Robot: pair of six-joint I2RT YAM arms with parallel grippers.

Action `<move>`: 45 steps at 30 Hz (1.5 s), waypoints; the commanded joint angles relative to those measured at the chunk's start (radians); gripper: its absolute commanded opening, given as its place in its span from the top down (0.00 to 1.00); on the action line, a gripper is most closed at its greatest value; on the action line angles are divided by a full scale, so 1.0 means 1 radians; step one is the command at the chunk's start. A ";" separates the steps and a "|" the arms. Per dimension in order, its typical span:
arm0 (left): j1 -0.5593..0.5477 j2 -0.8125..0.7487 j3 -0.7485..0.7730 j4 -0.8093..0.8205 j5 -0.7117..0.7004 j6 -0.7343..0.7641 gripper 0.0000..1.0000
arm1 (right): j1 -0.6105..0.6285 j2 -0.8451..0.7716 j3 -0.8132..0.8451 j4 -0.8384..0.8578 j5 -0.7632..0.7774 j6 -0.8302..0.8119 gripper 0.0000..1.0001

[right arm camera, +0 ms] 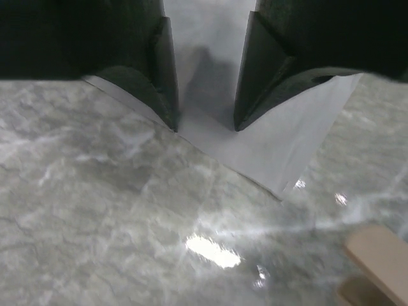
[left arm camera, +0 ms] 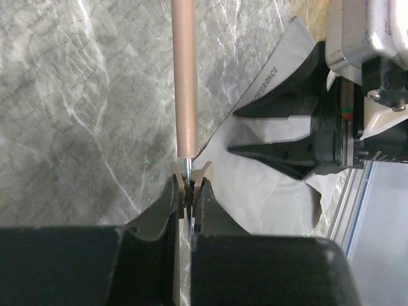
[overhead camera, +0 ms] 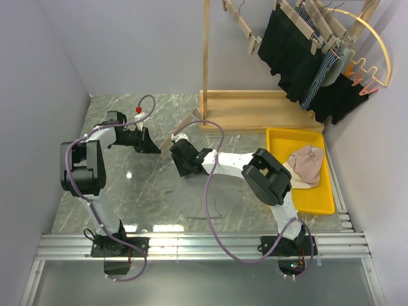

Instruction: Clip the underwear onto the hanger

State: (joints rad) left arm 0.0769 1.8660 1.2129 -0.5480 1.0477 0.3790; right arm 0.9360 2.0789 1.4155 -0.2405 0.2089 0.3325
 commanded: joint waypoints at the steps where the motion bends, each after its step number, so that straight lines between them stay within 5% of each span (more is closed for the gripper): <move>1: -0.011 0.015 0.030 0.008 0.012 0.004 1.00 | -0.014 0.061 0.039 -0.026 -0.057 0.034 0.54; 8: -0.031 0.067 0.094 -0.142 0.021 0.161 1.00 | -0.031 0.044 -0.039 0.039 -0.108 -0.053 1.00; 16: -0.063 0.131 0.166 -0.328 0.064 0.391 1.00 | -0.029 -0.036 -0.148 0.230 -0.172 -0.223 1.00; 29: -0.106 0.183 0.223 -0.412 0.095 0.515 1.00 | 0.024 -0.148 -0.302 0.447 -0.137 -0.408 1.00; 45: -0.143 0.295 0.321 -0.639 0.150 0.778 1.00 | 0.058 -0.180 -0.328 0.498 -0.094 -0.480 1.00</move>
State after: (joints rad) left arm -0.0589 2.1448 1.4937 -1.1080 1.1210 1.0481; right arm 0.9798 1.9656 1.0916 0.2314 0.0906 -0.1253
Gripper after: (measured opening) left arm 0.071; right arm 0.005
